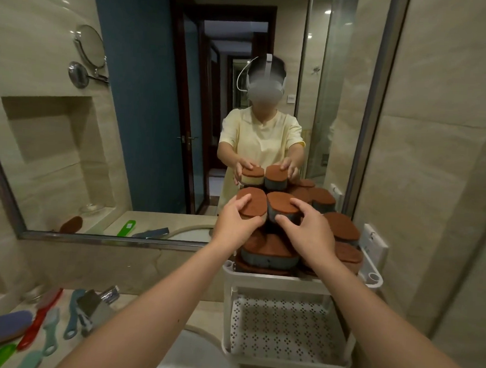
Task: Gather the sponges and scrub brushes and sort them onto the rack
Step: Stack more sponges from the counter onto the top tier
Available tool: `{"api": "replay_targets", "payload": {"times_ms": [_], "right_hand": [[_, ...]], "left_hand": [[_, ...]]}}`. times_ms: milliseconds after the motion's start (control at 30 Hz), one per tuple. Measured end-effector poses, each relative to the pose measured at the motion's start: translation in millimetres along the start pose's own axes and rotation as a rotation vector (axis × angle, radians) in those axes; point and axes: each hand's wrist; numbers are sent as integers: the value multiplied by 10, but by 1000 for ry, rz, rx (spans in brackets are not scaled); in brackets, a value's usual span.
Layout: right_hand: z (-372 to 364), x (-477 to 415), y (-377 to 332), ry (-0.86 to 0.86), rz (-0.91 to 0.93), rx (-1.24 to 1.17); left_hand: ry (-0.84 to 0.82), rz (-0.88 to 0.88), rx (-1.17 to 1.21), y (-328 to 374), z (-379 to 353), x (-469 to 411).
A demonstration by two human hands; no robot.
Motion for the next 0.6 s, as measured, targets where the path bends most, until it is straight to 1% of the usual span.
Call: {"api": "replay_targets", "payload": {"times_ms": [133,267,400,600], "right_hand": [[-73,-31,24,66,17,142],[-103,-18,29,101,18,260],[-105,4,27,80,16,279],[-71,17,19,-5,8,286]], "left_hand": [[-1,8,-95,-114,-61,-69],[-23,20,-109,-172,-115,-97],[-31,11,-90,-181,-141,-103],[-122,51,-80,-207,-119,-85]]}}
Point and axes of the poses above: each hand's wrist, its own x-axis away from the middle knuckle, its own z-axis out of the back of the hand, y = z × x, and after that the axes turned 4 degrees about -y, right-handed
